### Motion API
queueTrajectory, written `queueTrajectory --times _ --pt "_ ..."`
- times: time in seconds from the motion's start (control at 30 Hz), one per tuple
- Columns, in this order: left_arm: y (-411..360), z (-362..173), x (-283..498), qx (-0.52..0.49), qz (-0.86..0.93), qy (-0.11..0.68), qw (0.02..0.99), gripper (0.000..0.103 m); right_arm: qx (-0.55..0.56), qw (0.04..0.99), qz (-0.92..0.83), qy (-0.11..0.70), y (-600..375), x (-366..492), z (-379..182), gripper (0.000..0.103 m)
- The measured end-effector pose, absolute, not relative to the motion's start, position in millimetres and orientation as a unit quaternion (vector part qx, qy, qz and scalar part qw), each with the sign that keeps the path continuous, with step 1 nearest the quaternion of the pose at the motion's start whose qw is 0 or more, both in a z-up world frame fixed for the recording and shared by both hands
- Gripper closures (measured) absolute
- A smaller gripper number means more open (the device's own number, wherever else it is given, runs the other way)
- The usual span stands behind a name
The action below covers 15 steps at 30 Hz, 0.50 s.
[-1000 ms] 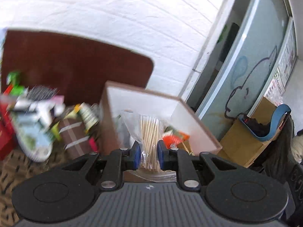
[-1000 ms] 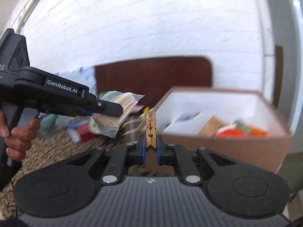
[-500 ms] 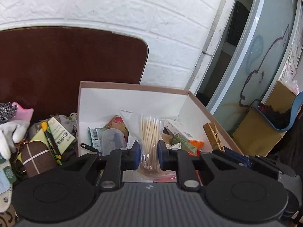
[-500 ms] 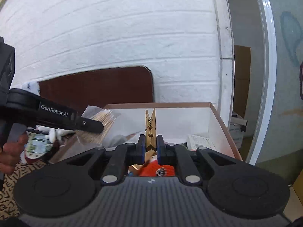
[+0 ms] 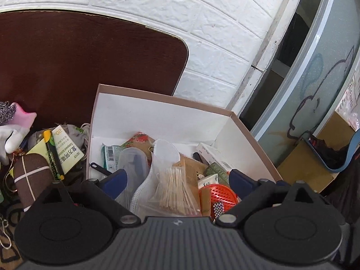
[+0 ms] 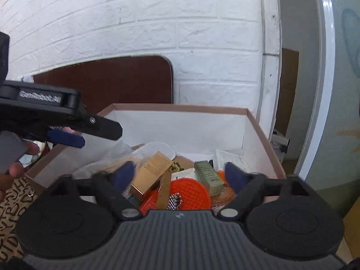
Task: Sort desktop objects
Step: 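Carry the toothpick bag and clothespin over the cardboard box and lower them inside, then open both tools and pull them back from the box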
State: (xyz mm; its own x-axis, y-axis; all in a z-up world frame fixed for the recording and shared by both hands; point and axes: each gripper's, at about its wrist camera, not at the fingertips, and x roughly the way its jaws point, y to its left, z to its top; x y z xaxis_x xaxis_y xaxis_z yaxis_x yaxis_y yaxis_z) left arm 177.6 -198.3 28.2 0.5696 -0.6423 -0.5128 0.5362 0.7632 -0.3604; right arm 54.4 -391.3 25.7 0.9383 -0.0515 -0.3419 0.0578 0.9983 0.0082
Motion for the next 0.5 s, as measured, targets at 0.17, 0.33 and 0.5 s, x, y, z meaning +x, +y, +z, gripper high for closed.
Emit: queueTrajectory --times 0.17,0.33,0.5 --pt "-199.3 33.5 158.2 -0.058 -0.322 0.307 0.894 0.002 0.003 0.986 -0.039 0.161 -388.1 33.2 39.2 0.005" --pt "-191.7 40.5 134.7 -0.058 -0.311 0.290 0.903 0.000 0.003 0.985 -0.057 0.162 -385.0 11.6 44.8 0.002" --pt "-183.6 43.4 109.6 -0.060 -0.284 0.310 0.905 0.000 0.004 0.981 -0.079 0.175 -380.8 -11.2 44.8 0.002"
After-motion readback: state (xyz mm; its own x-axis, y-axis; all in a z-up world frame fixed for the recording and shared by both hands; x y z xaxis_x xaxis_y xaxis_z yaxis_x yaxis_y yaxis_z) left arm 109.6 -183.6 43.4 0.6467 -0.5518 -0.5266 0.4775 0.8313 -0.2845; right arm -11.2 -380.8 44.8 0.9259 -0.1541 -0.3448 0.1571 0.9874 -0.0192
